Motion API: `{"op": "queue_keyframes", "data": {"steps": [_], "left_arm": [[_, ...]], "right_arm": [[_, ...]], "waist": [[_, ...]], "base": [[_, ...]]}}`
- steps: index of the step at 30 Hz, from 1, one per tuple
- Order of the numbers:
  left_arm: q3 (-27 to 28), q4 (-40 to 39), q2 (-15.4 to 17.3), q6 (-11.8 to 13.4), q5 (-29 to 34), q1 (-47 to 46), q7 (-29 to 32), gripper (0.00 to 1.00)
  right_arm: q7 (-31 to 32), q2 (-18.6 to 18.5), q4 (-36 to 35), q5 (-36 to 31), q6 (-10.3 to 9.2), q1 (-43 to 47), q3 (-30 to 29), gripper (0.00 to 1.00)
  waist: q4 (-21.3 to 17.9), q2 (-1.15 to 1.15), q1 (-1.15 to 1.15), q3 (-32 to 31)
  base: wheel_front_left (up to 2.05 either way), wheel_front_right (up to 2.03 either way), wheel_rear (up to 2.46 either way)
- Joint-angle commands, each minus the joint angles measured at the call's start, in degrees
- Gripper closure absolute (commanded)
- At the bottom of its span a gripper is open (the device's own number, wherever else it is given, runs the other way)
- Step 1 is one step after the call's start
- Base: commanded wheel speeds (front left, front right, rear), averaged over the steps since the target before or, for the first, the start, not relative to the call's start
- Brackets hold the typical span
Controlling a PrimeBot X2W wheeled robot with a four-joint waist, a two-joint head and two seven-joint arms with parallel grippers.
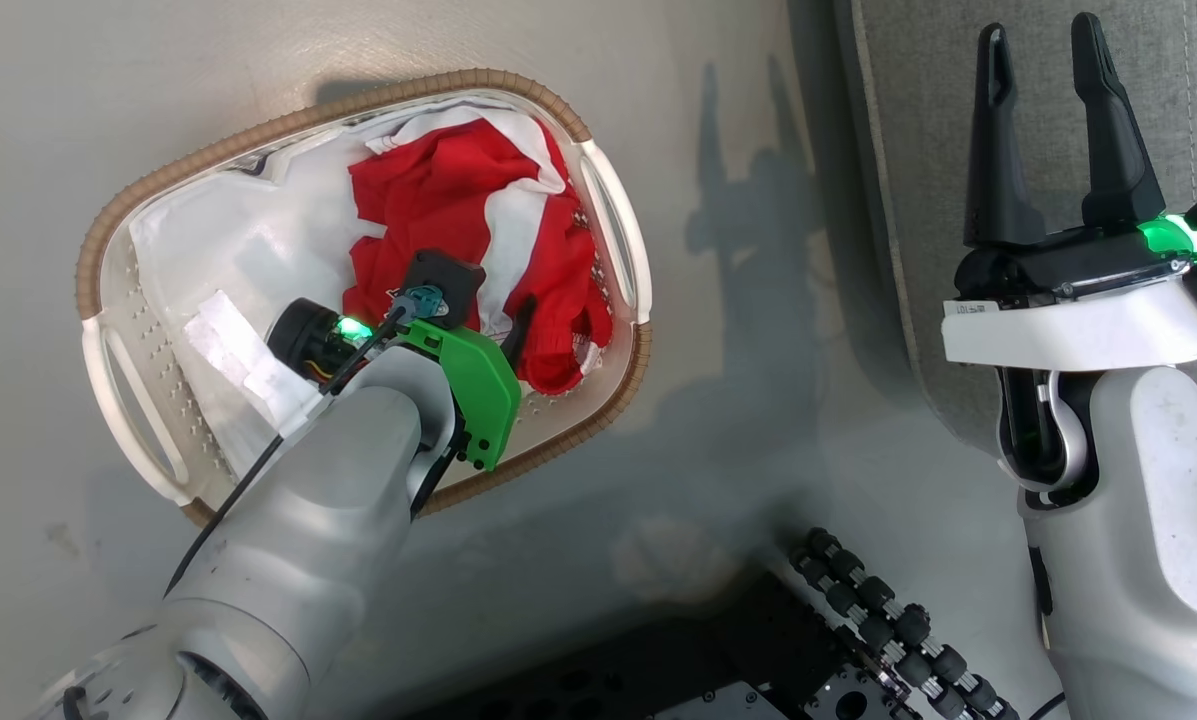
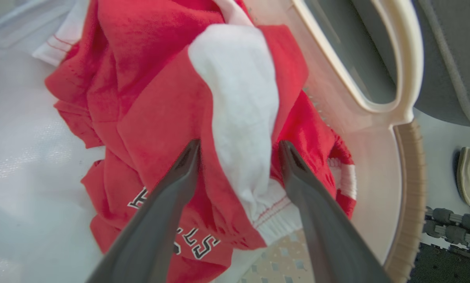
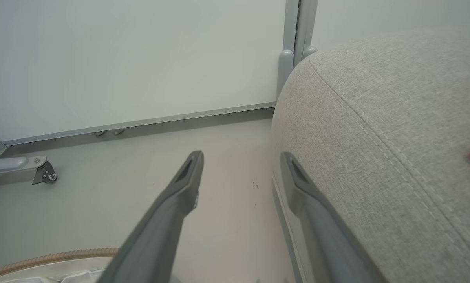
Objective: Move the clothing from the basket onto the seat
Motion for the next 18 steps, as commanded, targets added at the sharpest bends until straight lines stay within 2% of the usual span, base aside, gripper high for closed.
{"op": "queue_keyframes", "data": {"steps": [1, 2, 13, 18], "left_arm": [[-0.5, -0.1, 0.3, 0.1, -0.7, -0.2, 0.2, 0.23], [-0.9, -0.2, 0.3, 0.1, -1.0, -0.5, 0.1, 1.0], [-4.4, -2.6, 0.3, 0.1, -3.9, -1.9, -2.7, 1.0], [-5.3, -6.0, 1.0, 0.1, -6.3, -1.0, -3.8, 1.0]], "right_arm": [[-0.3, -0.2, -0.2, 0.3, -0.08, 0.8, -0.2, 0.0], [-0.3, -0.2, -0.2, 0.4, -0.08, 0.8, -0.3, 0.0], [-0.3, -0.2, 0.5, 0.8, -0.08, -1.3, -0.2, 0.0], [-0.3, -0.2, 1.7, 0.3, -0.08, -2.2, -0.1, 0.0]], "waist": [[0.1, 0.0, 0.0, 0.0], [0.2, 0.0, 0.0, -0.1], [0.4, 0.0, 0.0, -1.0], [0.9, 0.0, 0.0, -3.4]], "base": [[0.0, 0.0, 0.0], [0.0, 0.0, 0.0], [0.0, 0.0, 0.0], [0.0, 0.0, 0.0]]}}
